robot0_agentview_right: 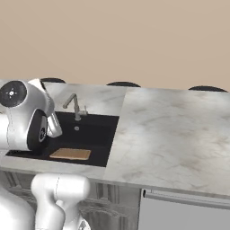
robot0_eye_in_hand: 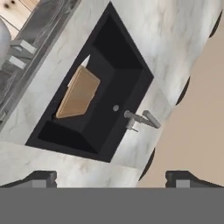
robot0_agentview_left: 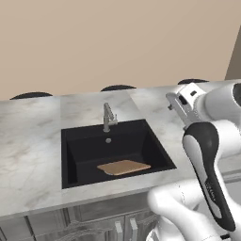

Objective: Move the cutting board and knife to the sink. Then move spray from the cabinet to the counter.

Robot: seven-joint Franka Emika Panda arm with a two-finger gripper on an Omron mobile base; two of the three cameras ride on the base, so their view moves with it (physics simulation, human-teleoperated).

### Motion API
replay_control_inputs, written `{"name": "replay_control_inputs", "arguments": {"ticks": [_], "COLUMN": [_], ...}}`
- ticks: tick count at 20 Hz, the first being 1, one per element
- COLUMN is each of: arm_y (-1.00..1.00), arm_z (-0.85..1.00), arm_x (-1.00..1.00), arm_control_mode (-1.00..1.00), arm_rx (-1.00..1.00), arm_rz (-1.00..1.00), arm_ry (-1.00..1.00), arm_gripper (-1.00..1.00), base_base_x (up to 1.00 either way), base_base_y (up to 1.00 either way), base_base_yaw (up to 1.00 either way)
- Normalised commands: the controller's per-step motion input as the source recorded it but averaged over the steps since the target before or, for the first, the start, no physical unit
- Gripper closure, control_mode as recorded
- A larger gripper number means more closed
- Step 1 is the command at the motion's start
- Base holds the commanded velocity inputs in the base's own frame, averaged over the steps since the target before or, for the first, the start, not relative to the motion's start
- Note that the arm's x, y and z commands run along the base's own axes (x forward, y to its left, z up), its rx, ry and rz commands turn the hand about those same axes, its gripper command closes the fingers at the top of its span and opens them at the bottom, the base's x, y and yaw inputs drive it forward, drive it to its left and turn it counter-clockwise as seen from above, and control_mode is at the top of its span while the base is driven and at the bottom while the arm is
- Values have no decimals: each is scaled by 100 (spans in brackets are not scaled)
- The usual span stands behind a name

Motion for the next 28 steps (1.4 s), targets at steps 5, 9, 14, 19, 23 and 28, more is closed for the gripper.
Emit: {"name": "replay_control_inputs", "arguments": {"ticks": [5, 9, 14, 19, 23, 28], "arm_y": [0, 2, 34, 42, 11, 0], "arm_z": [40, 57, 52, 27, 8, 0], "arm_x": [-92, -100, -42, -1, 0, 0], "arm_control_mode": [-100, -100, -100, -100, -100, -100], "arm_rx": [0, -8, -24, -31, -12, 0], "arm_rz": [31, 41, 36, 25, 8, 0], "arm_ry": [-15, -15, -1, 4, 0, 0], "arm_gripper": [-100, -100, -100, -100, -100, -100], "base_base_x": [0, 0, 0, 0, 0, 0], "base_base_y": [0, 0, 0, 0, 0, 0], "base_base_yaw": [0, 0, 0, 0, 0, 0]}}
